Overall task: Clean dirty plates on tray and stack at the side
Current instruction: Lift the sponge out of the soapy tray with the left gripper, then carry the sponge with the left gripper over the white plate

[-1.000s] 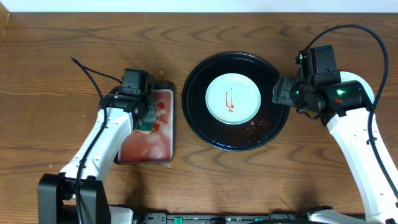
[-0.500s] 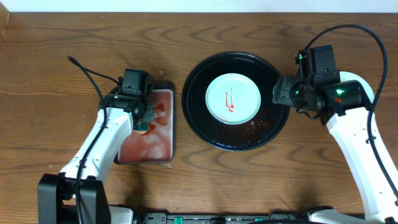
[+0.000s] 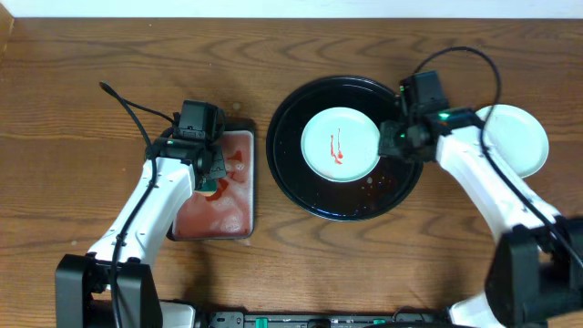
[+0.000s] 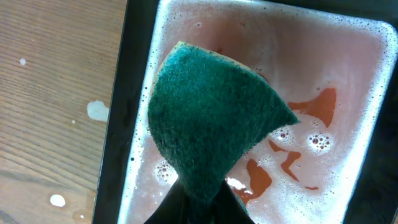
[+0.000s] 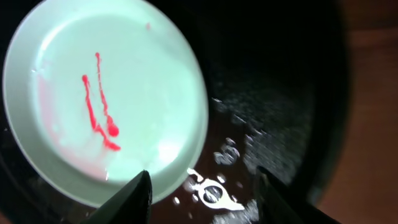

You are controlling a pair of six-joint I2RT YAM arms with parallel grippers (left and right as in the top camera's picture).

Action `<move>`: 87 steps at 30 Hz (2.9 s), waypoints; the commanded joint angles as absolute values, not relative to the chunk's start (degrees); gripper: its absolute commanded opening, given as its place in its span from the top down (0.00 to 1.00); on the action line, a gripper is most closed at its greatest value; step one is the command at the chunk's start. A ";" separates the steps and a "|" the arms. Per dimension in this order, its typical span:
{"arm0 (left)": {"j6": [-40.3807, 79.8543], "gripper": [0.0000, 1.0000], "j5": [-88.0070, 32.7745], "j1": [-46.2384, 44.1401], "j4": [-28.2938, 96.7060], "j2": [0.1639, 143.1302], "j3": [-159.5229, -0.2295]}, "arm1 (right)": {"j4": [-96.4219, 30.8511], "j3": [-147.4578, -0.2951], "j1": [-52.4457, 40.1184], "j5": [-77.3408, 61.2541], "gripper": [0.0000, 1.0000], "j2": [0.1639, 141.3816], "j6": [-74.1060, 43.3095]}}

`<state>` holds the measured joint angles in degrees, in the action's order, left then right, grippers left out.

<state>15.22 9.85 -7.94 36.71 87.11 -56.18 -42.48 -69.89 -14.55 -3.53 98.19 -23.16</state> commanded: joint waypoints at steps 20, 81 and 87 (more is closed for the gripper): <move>15.84 0.93 -0.03 -7.88 34.11 83.68 -56.82 | -36.07 -69.58 -15.44 -1.43 0.99 111.28 -22.65; 31.20 0.93 0.58 -25.67 7.07 106.83 -57.06 | -32.60 -69.60 -23.77 -5.32 0.99 111.28 -36.40; 31.18 0.93 2.09 -25.69 7.05 104.05 -57.14 | -32.64 -69.60 -23.79 -4.80 0.99 111.28 -36.91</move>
<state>32.58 -4.58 -26.94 6.22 105.36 -57.89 -31.75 -69.63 -23.51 -7.99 110.26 -35.68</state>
